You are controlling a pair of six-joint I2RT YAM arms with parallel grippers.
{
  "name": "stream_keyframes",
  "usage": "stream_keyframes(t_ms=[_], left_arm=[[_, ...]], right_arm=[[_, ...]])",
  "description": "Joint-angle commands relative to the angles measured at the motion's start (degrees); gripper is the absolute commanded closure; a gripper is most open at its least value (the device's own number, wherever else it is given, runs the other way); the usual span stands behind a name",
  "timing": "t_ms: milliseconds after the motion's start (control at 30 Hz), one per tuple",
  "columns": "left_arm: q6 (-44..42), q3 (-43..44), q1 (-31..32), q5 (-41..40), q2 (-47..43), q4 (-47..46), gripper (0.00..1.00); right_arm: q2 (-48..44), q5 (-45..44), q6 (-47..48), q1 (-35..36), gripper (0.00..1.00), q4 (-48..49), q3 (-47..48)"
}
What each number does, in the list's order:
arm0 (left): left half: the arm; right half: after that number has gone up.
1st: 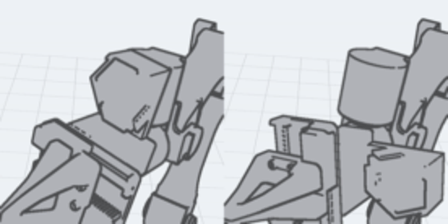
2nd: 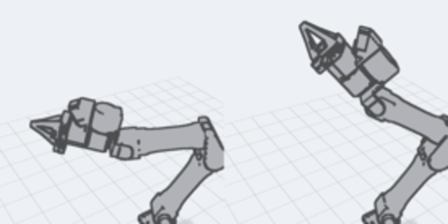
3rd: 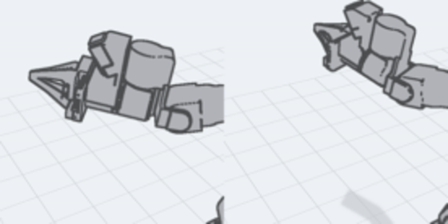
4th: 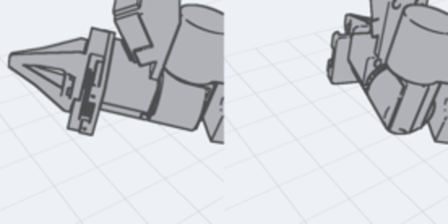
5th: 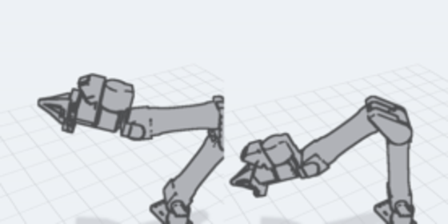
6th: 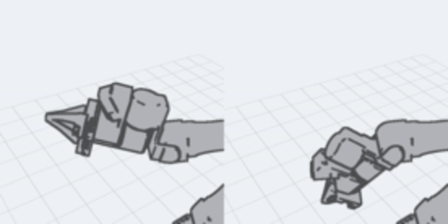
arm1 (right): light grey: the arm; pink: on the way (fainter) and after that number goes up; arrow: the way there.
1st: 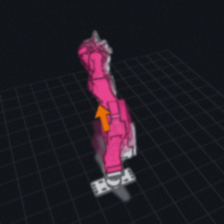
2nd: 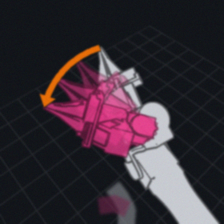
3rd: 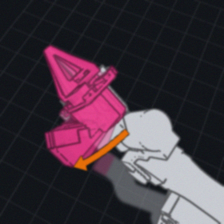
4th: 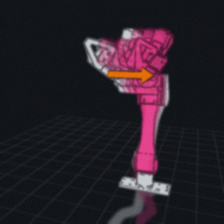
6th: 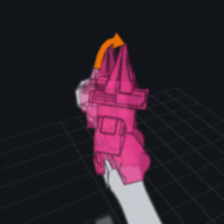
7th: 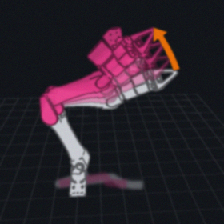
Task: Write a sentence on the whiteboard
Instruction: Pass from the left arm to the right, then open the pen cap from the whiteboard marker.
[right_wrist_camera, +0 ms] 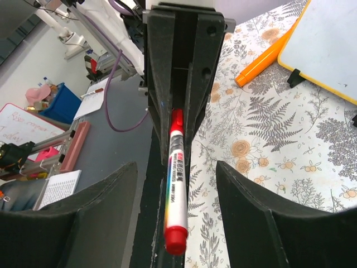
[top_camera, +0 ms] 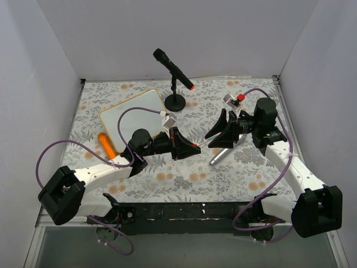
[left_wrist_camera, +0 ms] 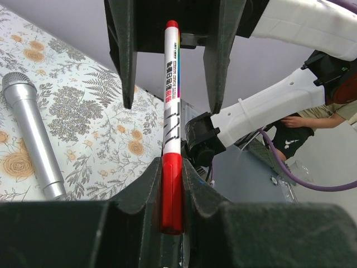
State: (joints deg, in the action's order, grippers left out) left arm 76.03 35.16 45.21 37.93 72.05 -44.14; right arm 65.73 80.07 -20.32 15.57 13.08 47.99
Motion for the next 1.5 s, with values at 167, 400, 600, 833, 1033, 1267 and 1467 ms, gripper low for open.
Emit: stream_keyframes(t_ms=[167,400,600,833,1033,1267,1467], left_arm=[[1.23,0.09,0.75,-3.13,1.51,-2.79,1.00],[1.67,0.09,0.84,-4.62,2.48,-3.76,1.00],[1.93,0.61,0.84,-4.36,3.27,-3.94,1.00],[2.02,0.70,0.84,-3.75,3.80,-3.94,1.00],[-2.19,-1.05,0.84,-1.98,-0.66,-0.62,1.00],[-13.27,-6.57,0.76,-5.67,-13.57,15.21,1.00],[-9.33,-15.19,0.58,-15.41,-24.23,19.00,1.00]], right_arm=[[0.89,0.43,-12.64,-0.10,0.45,14.60,-1.14],[1.15,0.87,-12.99,-0.19,0.51,15.22,-1.58],[1.50,1.40,-13.35,-0.02,0.61,15.66,-1.40],[1.94,2.37,-14.40,-0.02,0.98,17.06,-1.49],[0.80,4.30,-14.66,-2.12,0.99,18.38,-1.14],[-1.48,8.34,-13.61,-7.22,0.99,19.26,-0.44],[-2.63,7.56,-6.86,-12.93,0.99,13.74,-2.10]])
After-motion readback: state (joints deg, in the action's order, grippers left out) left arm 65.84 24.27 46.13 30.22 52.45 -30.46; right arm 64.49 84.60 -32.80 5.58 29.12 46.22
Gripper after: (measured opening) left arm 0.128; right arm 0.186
